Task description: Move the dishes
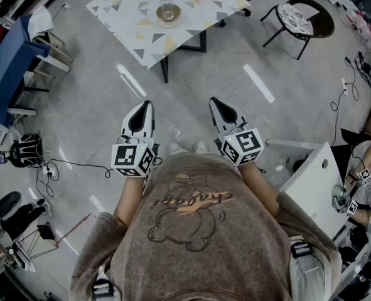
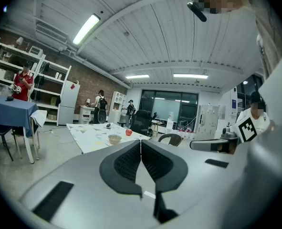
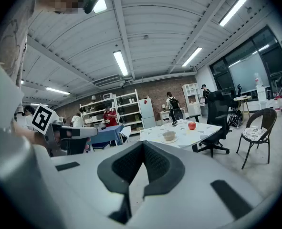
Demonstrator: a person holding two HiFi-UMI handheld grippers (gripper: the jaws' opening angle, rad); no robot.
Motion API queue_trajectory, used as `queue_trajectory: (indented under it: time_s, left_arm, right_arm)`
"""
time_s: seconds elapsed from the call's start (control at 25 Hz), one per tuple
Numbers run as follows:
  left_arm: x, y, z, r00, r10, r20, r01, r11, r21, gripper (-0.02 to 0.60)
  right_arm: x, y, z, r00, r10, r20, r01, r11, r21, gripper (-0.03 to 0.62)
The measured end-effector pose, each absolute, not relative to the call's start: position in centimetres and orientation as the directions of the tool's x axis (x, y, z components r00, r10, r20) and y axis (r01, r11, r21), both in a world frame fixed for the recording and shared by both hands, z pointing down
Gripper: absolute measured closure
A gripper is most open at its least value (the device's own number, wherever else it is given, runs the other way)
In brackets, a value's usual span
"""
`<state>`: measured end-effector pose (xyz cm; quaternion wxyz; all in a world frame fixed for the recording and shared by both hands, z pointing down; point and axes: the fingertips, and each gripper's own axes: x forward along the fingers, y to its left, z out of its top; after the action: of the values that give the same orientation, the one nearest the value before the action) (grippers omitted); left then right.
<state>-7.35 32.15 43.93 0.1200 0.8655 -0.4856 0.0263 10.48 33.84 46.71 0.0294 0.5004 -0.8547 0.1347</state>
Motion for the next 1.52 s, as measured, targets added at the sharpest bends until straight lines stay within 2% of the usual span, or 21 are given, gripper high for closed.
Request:
queue_trajectory:
  time_s: [0.52, 0.88, 1.52]
  left_arm:
    - [-8.8, 30.0, 44.6, 0.591, -0.791, 0.16, -0.805, -0.566, 0.177, 0.561]
    - [-10.4, 26.4, 44.9, 0.585, -0.798, 0.146, -0.809, -0.56, 0.18, 0.561]
    - [-11.2, 12.1, 44.2, 0.532, -0.831, 0.163, -0.844, -0.507, 0.174, 0.561]
  right_arm:
    - [8.3, 32.5, 48.9, -0.45, -0.87, 0.202, -0.887, 0.41, -0.212, 0.591]
    - [7.2, 28.8, 48.5, -0.446, -0.875, 0.189, -0.891, 0.413, -0.189, 0.591]
    - [7.1, 13.4, 48.3, -0.511, -0.839, 0.188, -0.855, 0.473, -0.214, 0.592]
